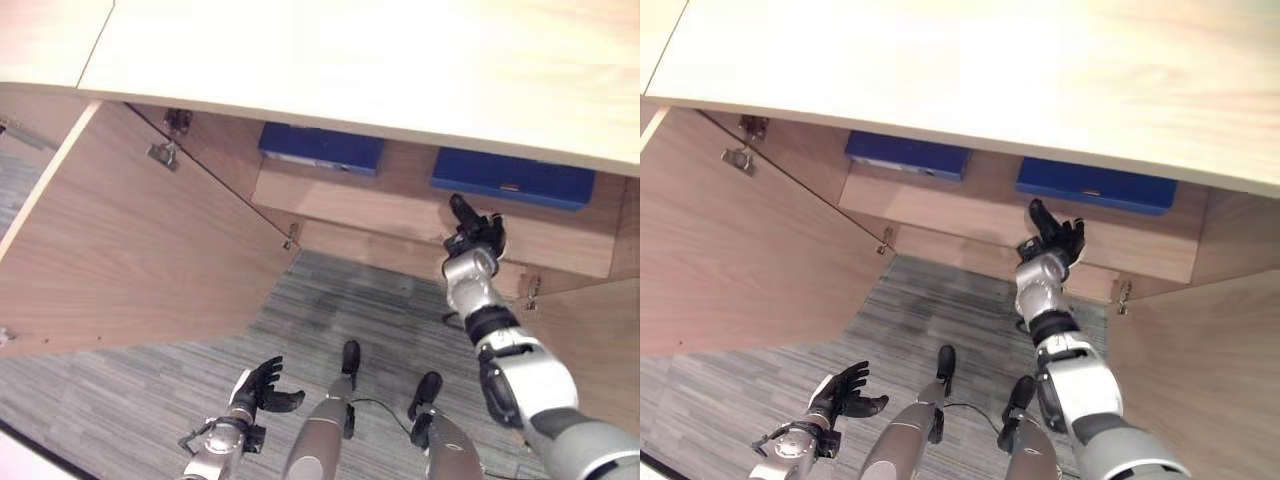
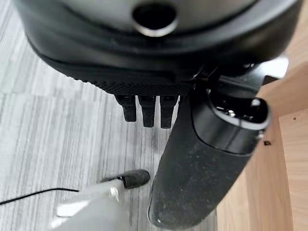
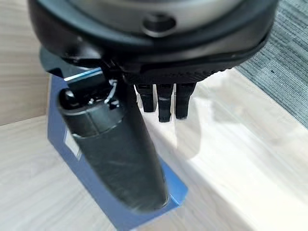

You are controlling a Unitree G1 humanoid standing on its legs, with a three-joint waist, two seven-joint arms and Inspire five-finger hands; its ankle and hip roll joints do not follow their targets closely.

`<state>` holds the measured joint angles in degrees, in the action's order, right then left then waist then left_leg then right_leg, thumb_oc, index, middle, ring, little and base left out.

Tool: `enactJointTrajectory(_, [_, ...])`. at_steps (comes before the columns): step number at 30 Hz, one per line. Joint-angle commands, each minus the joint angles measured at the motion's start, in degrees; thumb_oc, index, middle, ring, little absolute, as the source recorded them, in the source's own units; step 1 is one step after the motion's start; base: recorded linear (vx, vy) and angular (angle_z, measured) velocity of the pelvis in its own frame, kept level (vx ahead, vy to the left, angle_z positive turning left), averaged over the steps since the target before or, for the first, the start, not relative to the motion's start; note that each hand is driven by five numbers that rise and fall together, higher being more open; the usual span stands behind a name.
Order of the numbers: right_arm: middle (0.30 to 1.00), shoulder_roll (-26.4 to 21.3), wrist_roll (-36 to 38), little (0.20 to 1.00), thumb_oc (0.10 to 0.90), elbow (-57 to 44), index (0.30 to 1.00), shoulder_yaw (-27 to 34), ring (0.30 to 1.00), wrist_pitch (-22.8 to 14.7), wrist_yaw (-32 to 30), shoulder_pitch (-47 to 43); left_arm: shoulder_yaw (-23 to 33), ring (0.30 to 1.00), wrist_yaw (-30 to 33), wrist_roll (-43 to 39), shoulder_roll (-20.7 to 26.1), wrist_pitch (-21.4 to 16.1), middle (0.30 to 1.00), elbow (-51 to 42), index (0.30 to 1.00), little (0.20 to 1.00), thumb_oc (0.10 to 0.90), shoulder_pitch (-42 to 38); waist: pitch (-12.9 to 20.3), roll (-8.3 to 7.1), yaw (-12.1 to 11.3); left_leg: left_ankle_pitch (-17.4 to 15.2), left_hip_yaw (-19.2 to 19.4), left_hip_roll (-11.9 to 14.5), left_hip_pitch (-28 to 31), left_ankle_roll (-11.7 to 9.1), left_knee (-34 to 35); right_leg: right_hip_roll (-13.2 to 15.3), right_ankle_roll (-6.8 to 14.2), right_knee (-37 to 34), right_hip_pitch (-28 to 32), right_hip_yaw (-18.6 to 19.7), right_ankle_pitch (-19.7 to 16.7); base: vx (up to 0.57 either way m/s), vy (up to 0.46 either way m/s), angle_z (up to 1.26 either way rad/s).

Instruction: Put the empty folder in the office cabinet

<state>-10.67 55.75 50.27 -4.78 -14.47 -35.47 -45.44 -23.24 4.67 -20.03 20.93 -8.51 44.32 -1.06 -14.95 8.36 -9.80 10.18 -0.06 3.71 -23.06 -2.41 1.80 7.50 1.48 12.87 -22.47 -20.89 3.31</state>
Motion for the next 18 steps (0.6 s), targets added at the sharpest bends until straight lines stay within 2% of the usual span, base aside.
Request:
enactJointTrajectory(1, [0.900,0.6,-8.8,0.900,0.800,-8.4,0.900,-1.6,0.900,-1.8,1.5,4.4,0.8,0.900,1.2,-0.8,1.8,-0.6,0.900,1.1,0.900,0.900,0.800,2.2,-0.1,-3.19,-0.6,-5.9,-2.4,3.8,6.2,-6.0,2.5,4.9,8.0,-4.1,5.2,3.2,0.5,0.00,0.000,0.00])
enactJointTrajectory(3, [0.900,0.9,-13.0,0.900,0.800,-12.8,0.900,-2.9,0.900,-1.1,3.8,10.9,2.5,0.900,0.9,-0.1,0.9,-0.4,0.900,2.5,0.900,0.900,0.800,2.7,0.5,-3.85,0.1,-6.1,-2.1,3.8,7.7,-6.0,2.6,4.9,8.2,-5.4,7.3,3.1,0.0,0.04,0.021,0.01])
enactJointTrajectory(4, [0.900,0.9,-13.1,0.900,0.800,-13.0,0.900,-2.9,0.900,-1.0,3.7,11.0,2.5,0.900,0.9,-0.1,0.9,-0.4,0.900,2.5,0.900,0.900,0.800,2.8,0.6,-3.79,0.2,-5.8,-2.2,3.8,7.5,-5.9,2.7,4.9,8.2,-5.7,7.3,2.9,-0.4,0.10,0.021,0.02])
enactJointTrajectory(5, [0.900,-0.1,-17.7,0.900,0.800,-15.6,0.900,-4.3,0.900,0.6,6.5,16.7,4.8,0.900,0.4,0.8,0.4,-0.6,0.900,4.2,0.900,0.900,0.800,3.8,1.6,-4.64,0.7,-6.3,-1.8,3.8,9.6,-6.1,2.8,4.8,8.4,-7.6,10.3,2.8,-0.6,0.06,0.018,0.01])
enactJointTrajectory(6, [0.900,-0.1,-17.7,0.900,0.800,-15.7,0.900,-4.3,0.900,0.6,6.4,16.8,4.8,0.900,0.4,0.8,0.4,-0.6,0.900,4.2,0.900,0.900,0.800,3.8,1.7,-4.61,0.8,-6.0,-1.9,3.8,9.4,-6.0,2.9,4.8,8.5,-7.9,10.2,2.7,-1.0,0.14,0.042,-0.01])
enactJointTrajectory(8, [0.900,-2.3,-24.5,0.900,0.800,-18.4,0.900,-5.9,0.900,2.6,13.0,25.0,8.3,0.900,-0.8,2.5,0.0,-1.3,0.900,6.6,0.900,0.900,0.800,5.3,3.6,-5.71,1.4,-6.9,-1.4,3.7,12.9,-6.1,3.2,4.8,8.9,-10.8,14.7,2.2,-1.9,0.11,0.052,0.01])
enactJointTrajectory(9, [0.900,-2.3,-24.5,0.900,0.800,-18.5,0.900,-5.9,0.900,2.6,13.0,25.0,8.3,0.900,-0.8,2.5,0.0,-1.3,0.900,6.6,0.900,0.900,0.800,5.3,3.7,-5.69,1.5,-6.6,-1.5,3.6,12.7,-6.1,3.2,4.9,8.9,-11.1,14.7,2.1,-2.2,0.11,0.035,-0.01])
enactJointTrajectory(10, [0.900,-3.4,-26.3,0.900,0.800,-18.8,0.900,-6.4,0.900,2.2,17.3,29.4,10.1,0.900,-2.0,4.1,-0.1,-1.6,0.900,8.2,0.900,0.900,0.800,5.5,5.1,-6.51,1.7,-7.0,-1.2,3.5,14.3,-6.2,3.2,4.7,9.0,-12.1,16.8,1.9,-2.2,0.11,0.032,-0.11])
enactJointTrajectory(11, [0.900,-5.1,-28.5,0.900,0.800,-19.9,0.900,-7.6,0.900,1.9,22.2,33.7,12.2,0.900,-3.1,4.9,-0.4,-2.3,0.900,9.6,0.900,0.900,0.800,5.7,6.4,-7.22,1.6,-7.4,-1.3,3.6,16.3,-6.4,3.2,4.5,9.1,-13.3,19.4,1.4,-2.2,0.15,0.028,0.05])
enactJointTrajectory(15, [0.900,-6.9,-33.2,0.900,0.800,-21.8,0.900,-9.6,0.900,0.6,28.3,39.4,15.0,0.900,-5.1,5.9,-0.5,-3.7,0.900,12.2,0.900,0.900,0.800,5.2,8.7,-8.34,1.1,-7.7,-1.8,3.9,19.4,-7.1,3.2,3.6,9.0,-13.9,23.6,-0.3,-1.3,0.05,-0.013,0.16])
enactJointTrajectory(18, [0.900,-9.9,-40.4,0.900,0.800,-23.6,0.900,-13.4,0.900,0.2,31.6,41.4,17.4,0.900,-6.2,4.3,-0.9,-5.1,0.900,12.8,0.900,0.900,0.800,5.2,10.4,-8.72,-1.2,-7.2,-3.1,4.7,20.7,-8.0,3.2,2.9,8.7,-15.8,27.4,-3.1,-0.5,0.01,-0.078,0.24])
